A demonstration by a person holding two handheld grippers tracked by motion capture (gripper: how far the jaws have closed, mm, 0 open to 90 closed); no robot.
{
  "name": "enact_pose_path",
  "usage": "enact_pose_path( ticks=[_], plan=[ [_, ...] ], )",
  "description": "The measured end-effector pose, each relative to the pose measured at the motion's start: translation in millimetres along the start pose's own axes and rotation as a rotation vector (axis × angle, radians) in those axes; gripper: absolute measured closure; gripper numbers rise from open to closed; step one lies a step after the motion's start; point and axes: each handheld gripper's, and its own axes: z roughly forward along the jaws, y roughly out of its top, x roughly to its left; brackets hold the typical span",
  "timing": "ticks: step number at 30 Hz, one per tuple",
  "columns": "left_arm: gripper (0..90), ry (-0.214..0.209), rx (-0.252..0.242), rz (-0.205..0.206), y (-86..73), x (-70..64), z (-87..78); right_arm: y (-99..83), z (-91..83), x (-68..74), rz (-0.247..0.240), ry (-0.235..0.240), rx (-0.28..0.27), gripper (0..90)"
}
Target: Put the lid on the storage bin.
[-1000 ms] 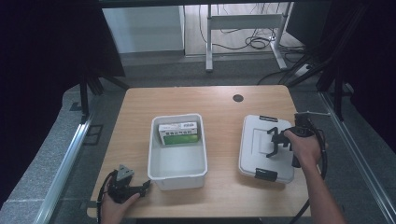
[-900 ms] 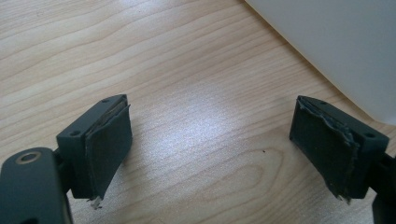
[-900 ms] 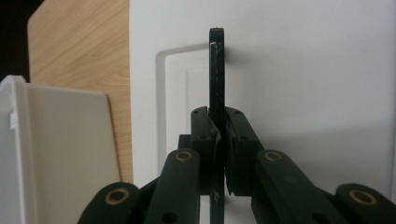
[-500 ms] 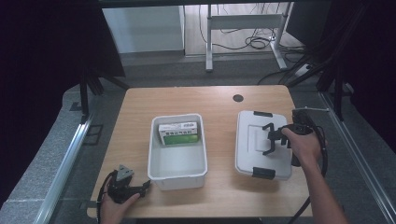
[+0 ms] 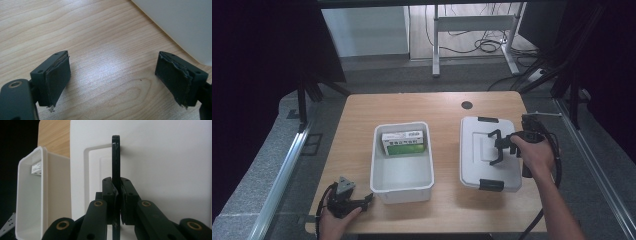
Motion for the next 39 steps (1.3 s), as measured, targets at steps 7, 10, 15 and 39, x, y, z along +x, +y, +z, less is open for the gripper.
enact_pose_path(
  ticks=[7, 10, 15, 39],
  plan=[
    [12.9, -0.001, 0.0, 0.0, -0.2, 0.0, -0.1, -0.2, -4.9, 10.9, -0.024, 0.011, -0.007, 83.8],
    [13.0, -0.001, 0.0, 0.0, -0.2, 0.0, -0.2, -0.7, -7.6, 15.5, -0.031, 0.016, -0.005, 83.8],
    [13.0, -0.001, -0.002, -0.002, -0.3, -0.1, -0.2, -1.4, -11.4, 21.1, -0.04, 0.028, -0.004, 83.7],
    [12.9, -0.002, -0.001, 0.001, -0.4, 0.1, -0.4, -2.8, -19.0, 55.0, -0.075, 0.1, 0.007, 83.7]
  ],
)
